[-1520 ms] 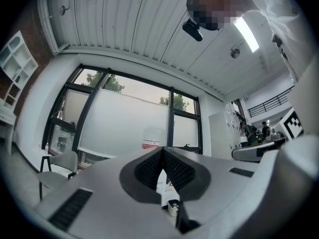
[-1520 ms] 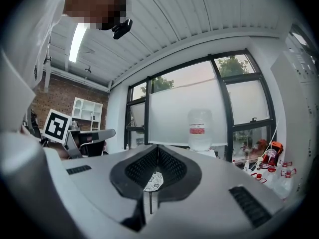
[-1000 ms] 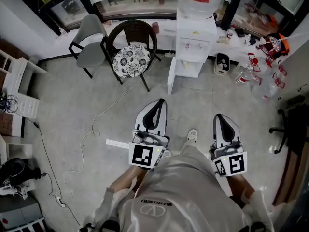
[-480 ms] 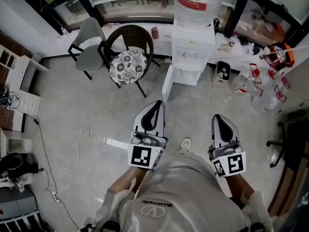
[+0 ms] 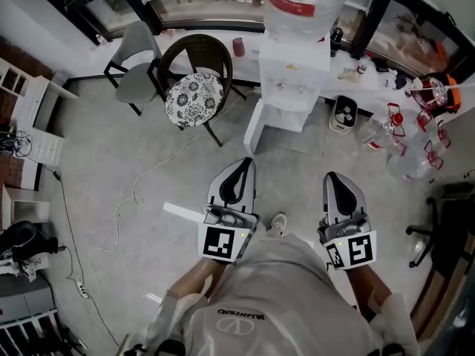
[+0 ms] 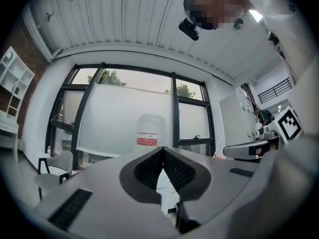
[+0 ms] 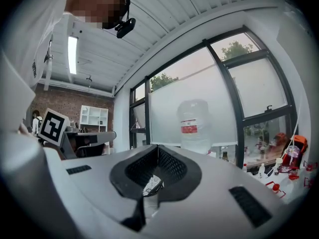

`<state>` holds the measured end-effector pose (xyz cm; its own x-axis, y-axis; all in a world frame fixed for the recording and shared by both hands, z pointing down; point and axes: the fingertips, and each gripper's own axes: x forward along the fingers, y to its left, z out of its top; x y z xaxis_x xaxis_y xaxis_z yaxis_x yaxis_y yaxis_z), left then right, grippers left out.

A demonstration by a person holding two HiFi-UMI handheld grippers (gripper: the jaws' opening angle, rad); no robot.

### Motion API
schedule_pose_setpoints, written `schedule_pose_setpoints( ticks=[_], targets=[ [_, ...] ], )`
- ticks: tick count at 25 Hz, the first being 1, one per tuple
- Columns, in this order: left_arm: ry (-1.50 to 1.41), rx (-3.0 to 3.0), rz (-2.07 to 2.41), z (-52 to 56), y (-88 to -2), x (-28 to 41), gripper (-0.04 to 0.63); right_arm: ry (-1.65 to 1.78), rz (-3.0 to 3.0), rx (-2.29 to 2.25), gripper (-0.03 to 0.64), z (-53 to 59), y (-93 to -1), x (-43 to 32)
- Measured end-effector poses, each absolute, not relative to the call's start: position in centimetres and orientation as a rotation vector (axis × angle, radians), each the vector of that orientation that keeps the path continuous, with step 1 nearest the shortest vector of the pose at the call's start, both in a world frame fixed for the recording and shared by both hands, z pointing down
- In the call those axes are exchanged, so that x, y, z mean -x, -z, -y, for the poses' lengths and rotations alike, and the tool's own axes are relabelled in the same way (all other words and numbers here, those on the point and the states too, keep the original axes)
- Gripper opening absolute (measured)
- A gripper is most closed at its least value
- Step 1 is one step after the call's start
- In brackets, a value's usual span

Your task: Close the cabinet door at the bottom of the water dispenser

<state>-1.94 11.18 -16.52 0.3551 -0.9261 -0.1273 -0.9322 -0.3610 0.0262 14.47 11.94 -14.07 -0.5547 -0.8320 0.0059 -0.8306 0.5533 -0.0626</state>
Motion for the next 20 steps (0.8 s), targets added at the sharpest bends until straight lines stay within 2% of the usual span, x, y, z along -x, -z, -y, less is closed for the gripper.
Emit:
schedule_pose_setpoints(
  ticks=[11,15,20],
  targets=[
    [-0.156,2.56,-1.76,-6.5,12.3,3.8,0.008,0.09,-2.782,1.412,0.017,-7.0,10.0,-11.5],
    [-0.099,2.559,-1.704,-4.0,5.4,4.8,0.008,0.092,-2.775,1.378,0.017,-3.9,3.7,-9.7],
    [-0.042,2.548,-1.735,-0.3,-7.7,6.5,0.008,0.124,-2.798,1.351,0.017,0.2,-8.3,-6.7]
  ],
)
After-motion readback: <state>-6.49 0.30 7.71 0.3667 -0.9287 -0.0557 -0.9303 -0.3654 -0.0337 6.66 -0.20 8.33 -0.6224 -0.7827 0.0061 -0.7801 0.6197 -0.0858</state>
